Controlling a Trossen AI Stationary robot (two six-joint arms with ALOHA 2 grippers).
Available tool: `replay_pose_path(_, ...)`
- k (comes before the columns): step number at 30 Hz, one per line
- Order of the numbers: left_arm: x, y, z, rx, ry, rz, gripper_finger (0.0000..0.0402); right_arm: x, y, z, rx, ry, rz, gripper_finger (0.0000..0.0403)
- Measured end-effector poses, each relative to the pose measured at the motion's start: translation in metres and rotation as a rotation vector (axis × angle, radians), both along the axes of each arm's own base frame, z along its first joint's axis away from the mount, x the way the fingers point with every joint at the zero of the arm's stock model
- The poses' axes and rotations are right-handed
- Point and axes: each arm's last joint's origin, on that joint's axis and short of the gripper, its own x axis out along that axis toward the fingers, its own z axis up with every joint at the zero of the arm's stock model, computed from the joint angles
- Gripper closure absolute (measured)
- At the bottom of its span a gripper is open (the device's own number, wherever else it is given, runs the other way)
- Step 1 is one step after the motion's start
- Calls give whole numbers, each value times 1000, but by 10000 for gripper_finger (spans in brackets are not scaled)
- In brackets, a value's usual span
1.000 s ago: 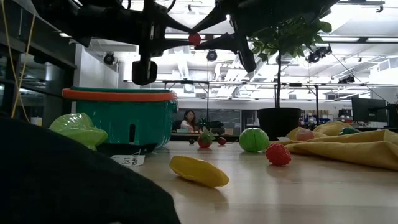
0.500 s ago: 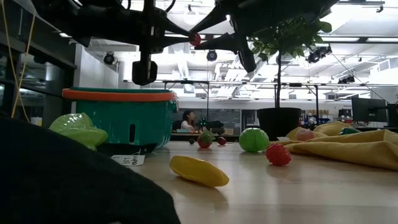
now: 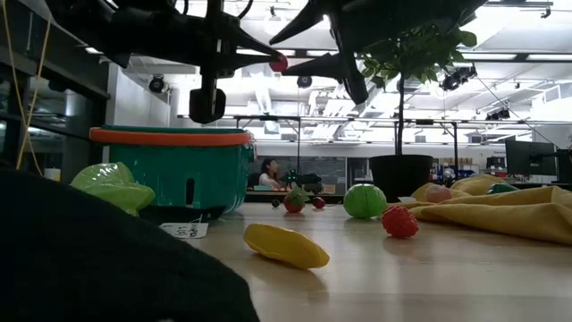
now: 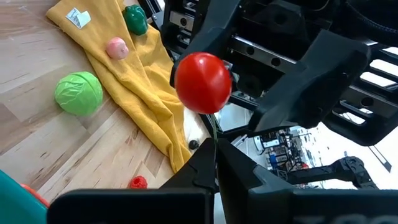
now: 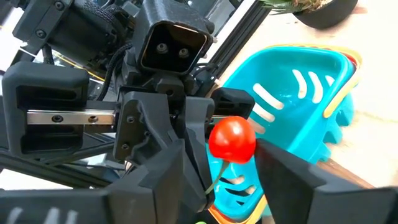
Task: Pick and placing Produce into tupperware
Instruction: Put the bottom red cherry in the green basket
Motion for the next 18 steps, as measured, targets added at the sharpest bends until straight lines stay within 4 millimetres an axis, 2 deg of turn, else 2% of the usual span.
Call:
replay_pose_path(6,0,0,-1,0,6,0,401,0,0,1,16,-13,-17,196)
replay_pose_path(18,0,-1,0,17,4,-60,402,1,-3,6,10,-70,-60,194)
